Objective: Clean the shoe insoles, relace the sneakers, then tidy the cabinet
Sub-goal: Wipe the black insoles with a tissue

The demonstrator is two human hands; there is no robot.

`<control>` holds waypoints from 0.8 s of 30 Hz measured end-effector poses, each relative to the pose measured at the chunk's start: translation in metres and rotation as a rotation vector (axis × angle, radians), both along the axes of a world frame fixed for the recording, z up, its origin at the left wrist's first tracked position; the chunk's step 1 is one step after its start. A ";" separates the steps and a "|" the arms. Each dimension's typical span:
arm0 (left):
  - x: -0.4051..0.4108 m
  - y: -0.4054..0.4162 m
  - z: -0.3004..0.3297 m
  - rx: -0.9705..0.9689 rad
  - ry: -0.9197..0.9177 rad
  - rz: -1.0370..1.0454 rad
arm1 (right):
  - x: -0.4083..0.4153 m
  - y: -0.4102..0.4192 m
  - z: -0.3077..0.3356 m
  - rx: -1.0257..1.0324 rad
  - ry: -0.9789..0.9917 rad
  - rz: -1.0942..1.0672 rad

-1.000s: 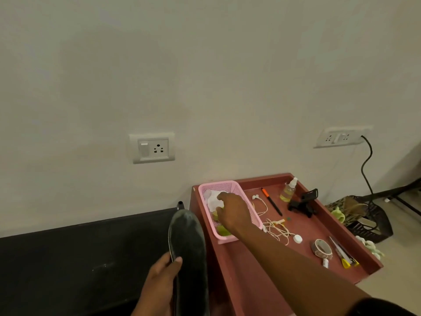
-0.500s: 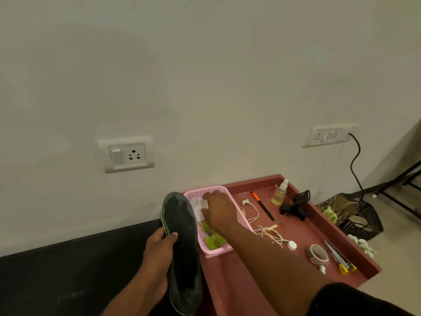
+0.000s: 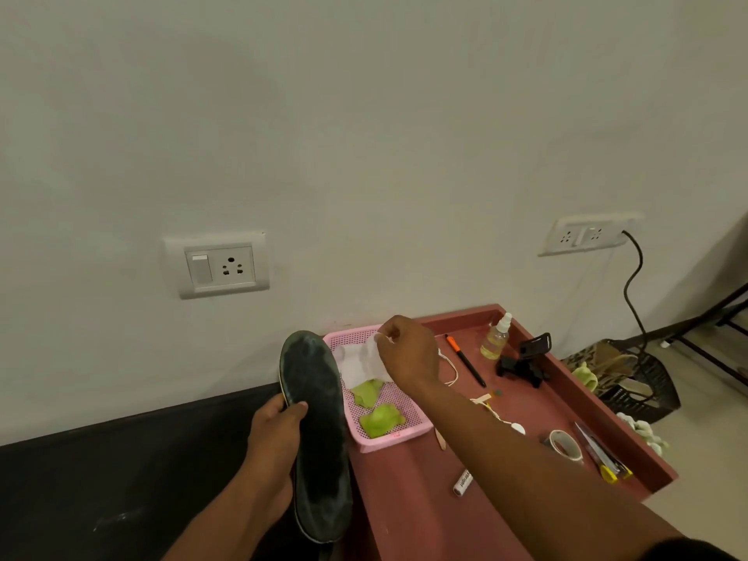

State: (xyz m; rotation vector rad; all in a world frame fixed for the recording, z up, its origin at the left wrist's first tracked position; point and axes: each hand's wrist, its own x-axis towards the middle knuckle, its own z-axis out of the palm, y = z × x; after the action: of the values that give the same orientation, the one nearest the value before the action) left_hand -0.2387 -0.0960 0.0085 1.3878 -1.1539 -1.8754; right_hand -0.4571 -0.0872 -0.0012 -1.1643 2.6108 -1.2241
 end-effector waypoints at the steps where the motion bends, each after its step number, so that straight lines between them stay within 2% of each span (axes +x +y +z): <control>1: 0.000 0.000 0.001 -0.001 -0.001 0.001 | -0.001 0.001 0.006 -0.046 -0.041 -0.005; 8: -0.002 -0.002 0.010 -0.007 0.034 -0.008 | 0.000 -0.003 0.059 -0.290 -0.192 -0.060; 11: -0.003 -0.005 0.013 -0.007 0.042 -0.004 | 0.004 -0.006 0.077 -0.329 -0.267 -0.052; 19: 0.015 -0.001 0.026 0.000 0.095 -0.002 | 0.041 0.000 0.081 -0.315 -0.799 -0.021; 24: 0.061 0.012 0.026 0.004 0.140 -0.012 | 0.104 0.026 0.079 -0.316 -0.963 0.056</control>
State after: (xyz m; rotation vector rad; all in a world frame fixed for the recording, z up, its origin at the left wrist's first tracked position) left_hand -0.1775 -0.0841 0.0349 1.2326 -1.0925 -1.9502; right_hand -0.3527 -0.0610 0.0774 -0.4403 1.6968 -1.6622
